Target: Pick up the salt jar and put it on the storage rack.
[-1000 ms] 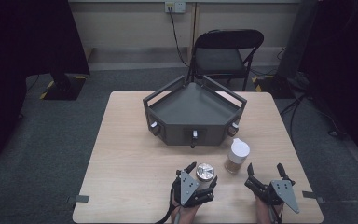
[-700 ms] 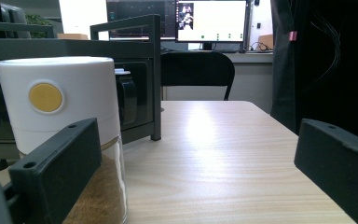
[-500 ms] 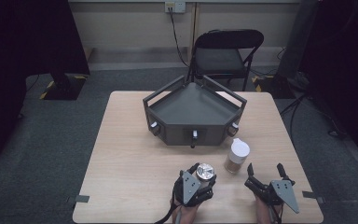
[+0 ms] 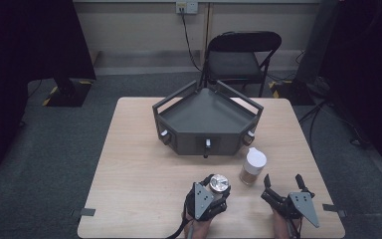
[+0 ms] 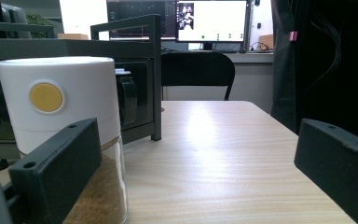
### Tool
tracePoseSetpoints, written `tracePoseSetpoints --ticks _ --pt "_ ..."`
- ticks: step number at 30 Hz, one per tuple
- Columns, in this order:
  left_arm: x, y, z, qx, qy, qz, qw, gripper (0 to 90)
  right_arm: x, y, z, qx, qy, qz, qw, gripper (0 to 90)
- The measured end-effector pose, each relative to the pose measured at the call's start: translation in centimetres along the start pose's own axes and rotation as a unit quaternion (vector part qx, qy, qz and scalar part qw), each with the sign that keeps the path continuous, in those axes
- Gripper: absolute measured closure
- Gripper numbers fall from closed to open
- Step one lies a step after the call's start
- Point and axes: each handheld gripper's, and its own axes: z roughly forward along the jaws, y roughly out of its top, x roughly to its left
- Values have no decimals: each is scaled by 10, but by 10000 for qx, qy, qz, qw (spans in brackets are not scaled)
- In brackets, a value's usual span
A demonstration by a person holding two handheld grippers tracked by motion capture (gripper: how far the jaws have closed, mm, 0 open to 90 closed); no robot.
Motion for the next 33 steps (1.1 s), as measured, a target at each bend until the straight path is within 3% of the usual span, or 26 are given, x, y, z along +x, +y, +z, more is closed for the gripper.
tracePoseSetpoints --ticks 4,8,19,23,28,33 --pt "1 1 -1 8 -46 54 10000 347 0 0 0 1 6 1 10000 0" --pt "-2 0 -3 -45 -65 255 9996 348 0 0 0 0 6 0 10000 0" --pt "7 5 -6 -51 -224 168 9996 347 0 0 0 0 7 1 10000 0" --pt "12 9 -9 -95 -314 259 9991 348 0 0 0 1 7 1 10000 0" --pt "19 12 -13 -197 -364 174 9990 348 0 0 0 0 6 1 10000 0" --pt "26 16 -15 -245 -470 233 9983 348 0 0 0 1 6 0 10000 0"
